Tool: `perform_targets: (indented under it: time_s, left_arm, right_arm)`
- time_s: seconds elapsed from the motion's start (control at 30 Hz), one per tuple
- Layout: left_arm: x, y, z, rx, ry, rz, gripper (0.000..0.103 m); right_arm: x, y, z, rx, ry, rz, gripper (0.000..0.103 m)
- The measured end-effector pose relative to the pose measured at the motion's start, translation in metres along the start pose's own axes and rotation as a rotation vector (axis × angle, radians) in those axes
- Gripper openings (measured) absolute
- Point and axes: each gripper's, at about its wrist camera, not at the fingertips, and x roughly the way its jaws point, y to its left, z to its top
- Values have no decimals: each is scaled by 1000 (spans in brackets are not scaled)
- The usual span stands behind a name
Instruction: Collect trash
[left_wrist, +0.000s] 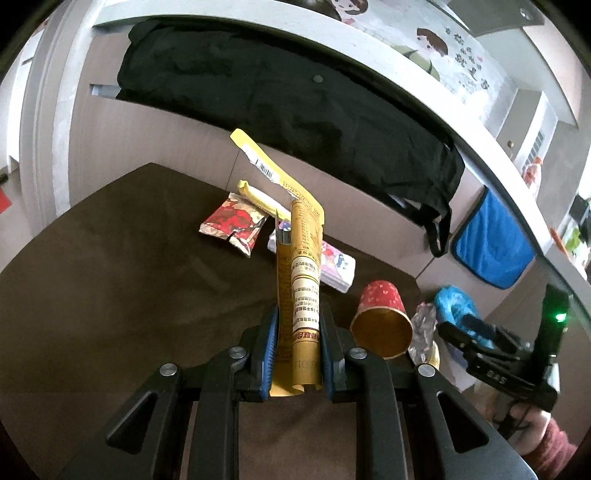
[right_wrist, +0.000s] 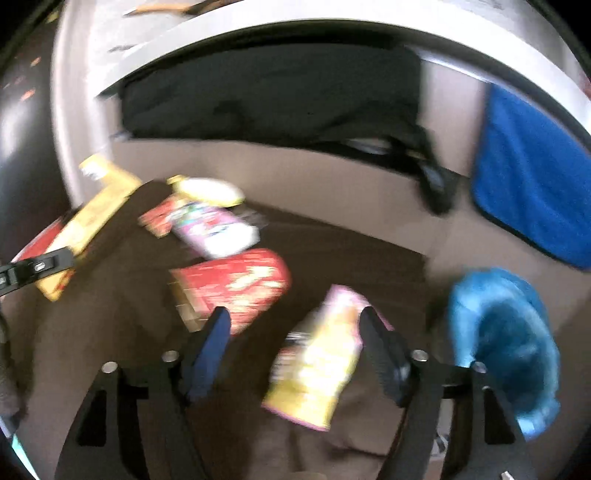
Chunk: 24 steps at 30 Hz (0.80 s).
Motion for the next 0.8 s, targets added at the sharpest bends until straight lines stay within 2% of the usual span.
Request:
perform_targets:
  time_s: [0.07,0.2,0.3,0.33,0.37,0.43,0.67,0.8]
  left_arm:
    - [2,-1,0,3,1,-5,21]
    - [4,-8,-2,25,-3,0,21]
    - [5,-14,-1,30,-2,0,21]
    - [6,-16,1,33,-2,3,21]
    - [6,-18,2,36,-2,3,21]
    - [6,-25,7,43,-4,0,21]
    - [-5,-75,25,116,-57,-15,21]
    - [-12,-101,32,147,-83,-25,22]
  right_arm:
    - [14,-15,0,62,47,-26,71]
    - [43,-29,4,135,112,26,70]
    - [63,-33,4,149,156,26,60]
    - [67,-34,4,157,165,45,48]
    - [67,-36,5,164,163,76,29]
    - [61,-37,7,166,162,114,11]
    - [6,-39,24,110,32,207,9]
    - [-15,-46,31,78,-17,203,9]
